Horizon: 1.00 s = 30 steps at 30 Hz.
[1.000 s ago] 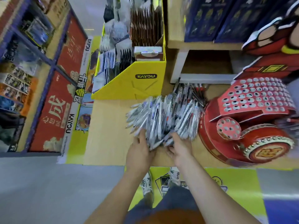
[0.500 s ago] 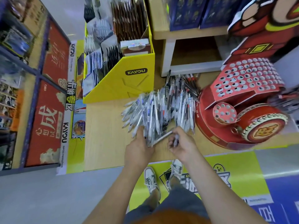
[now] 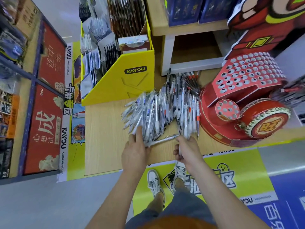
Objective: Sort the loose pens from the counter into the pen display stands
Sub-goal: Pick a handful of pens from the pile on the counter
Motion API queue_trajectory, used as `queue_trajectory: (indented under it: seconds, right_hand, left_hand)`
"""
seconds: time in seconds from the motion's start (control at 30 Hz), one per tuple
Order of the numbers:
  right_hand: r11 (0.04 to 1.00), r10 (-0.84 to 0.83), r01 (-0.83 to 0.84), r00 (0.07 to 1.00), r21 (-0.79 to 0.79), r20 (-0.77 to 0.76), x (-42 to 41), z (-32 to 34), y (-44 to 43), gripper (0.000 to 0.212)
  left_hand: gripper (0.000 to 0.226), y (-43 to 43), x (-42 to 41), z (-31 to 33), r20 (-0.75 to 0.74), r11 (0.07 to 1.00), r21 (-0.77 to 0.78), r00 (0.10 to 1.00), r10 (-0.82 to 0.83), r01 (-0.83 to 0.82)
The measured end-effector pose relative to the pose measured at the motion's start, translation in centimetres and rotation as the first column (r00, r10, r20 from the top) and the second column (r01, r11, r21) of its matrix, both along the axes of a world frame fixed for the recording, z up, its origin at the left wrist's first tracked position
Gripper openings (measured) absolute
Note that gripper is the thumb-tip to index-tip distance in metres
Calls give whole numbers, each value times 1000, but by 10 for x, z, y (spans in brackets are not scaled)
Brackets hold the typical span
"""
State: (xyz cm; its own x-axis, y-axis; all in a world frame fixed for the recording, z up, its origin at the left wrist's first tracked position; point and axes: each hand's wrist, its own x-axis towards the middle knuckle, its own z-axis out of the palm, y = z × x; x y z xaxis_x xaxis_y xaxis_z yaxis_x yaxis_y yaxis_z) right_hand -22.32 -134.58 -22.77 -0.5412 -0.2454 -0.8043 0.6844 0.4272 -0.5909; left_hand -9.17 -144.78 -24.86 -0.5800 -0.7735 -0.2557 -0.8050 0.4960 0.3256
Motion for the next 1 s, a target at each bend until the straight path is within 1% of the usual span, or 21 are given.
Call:
queue_trajectory:
  seconds: [0.07,0.17,0.2,0.23,0.3,0.33,0.37,0.4,0.47,0.57,0.63,0.7,0.73,0.8,0.83,0.93,1.0]
  right_hand:
    - [998,-33,34,999,-46,14,3,1,-1,6]
    - [992,-80,85,995,-98,53,12,-2,-4,5]
    - [991,-79,85,995,-105,57,15,-3,-5,4]
    - [992,-68,73,996,-105,51,18,-6,-7,6]
    - [997,-9,10,1000,-74,15,21,-14,-10,18]
    - [998,28,-29,1000,-57,-8,22,-16,-12,25]
    - [997,56,-57,998,-49,-27,22,-16,-13,30]
    - [996,67,-69,997,-48,-40,22,-17,-14,33]
    - [997,62,-64,997,-43,-55,23,-20,-18,28]
    - [998,38,-40,998,-44,-53,23,-24,-24,25]
    - [999,17,-19,998,-46,-53,23,-26,-26,26]
    - [999,31,-32,997,-14,-74,22,-24,-28,27]
    - [998,59,-59,994,5,-95,21,-23,-28,25]
    - [991,132,-129,981,30,-144,17,-18,-28,15]
    - [983,181,-176,968,44,-175,15,-16,-28,16]
    - [924,383,-359,887,134,-260,6,-13,-26,34]
    - [860,509,-475,824,188,-249,-2,-9,-23,48]
  left_hand:
    - [78,-1,-3,2,42,1000,-11,999,15,-14]
    - [87,0,-5,10,137,990,-136,991,-3,22]
    - [91,2,-5,13,144,991,-135,990,-3,22]
    - [95,4,-5,16,118,994,-109,993,5,8]
    - [97,5,-8,21,0,999,-22,999,39,-39]
    - [92,3,-11,21,-86,998,28,994,67,-65]
    - [84,-1,-17,19,-165,993,74,981,99,-88]
    - [73,-6,-23,16,-213,988,101,968,133,-114]
    - [61,-19,-39,13,-247,984,86,953,173,-157]
    - [61,-31,-63,19,-248,984,56,953,175,-166]
    - [59,-36,-74,21,-238,975,113,948,213,-191]
    - [49,-40,-82,21,-232,961,177,940,252,-214]
    - [45,-42,-84,21,-225,960,184,942,249,-210]
    - [34,-43,-88,22,-209,968,167,953,219,-186]
    - [29,-43,-89,23,-198,973,152,959,201,-173]
    - [21,-44,-91,26,-187,983,124,970,155,-133]
    - [21,-48,-92,26,-185,983,133,971,151,-128]
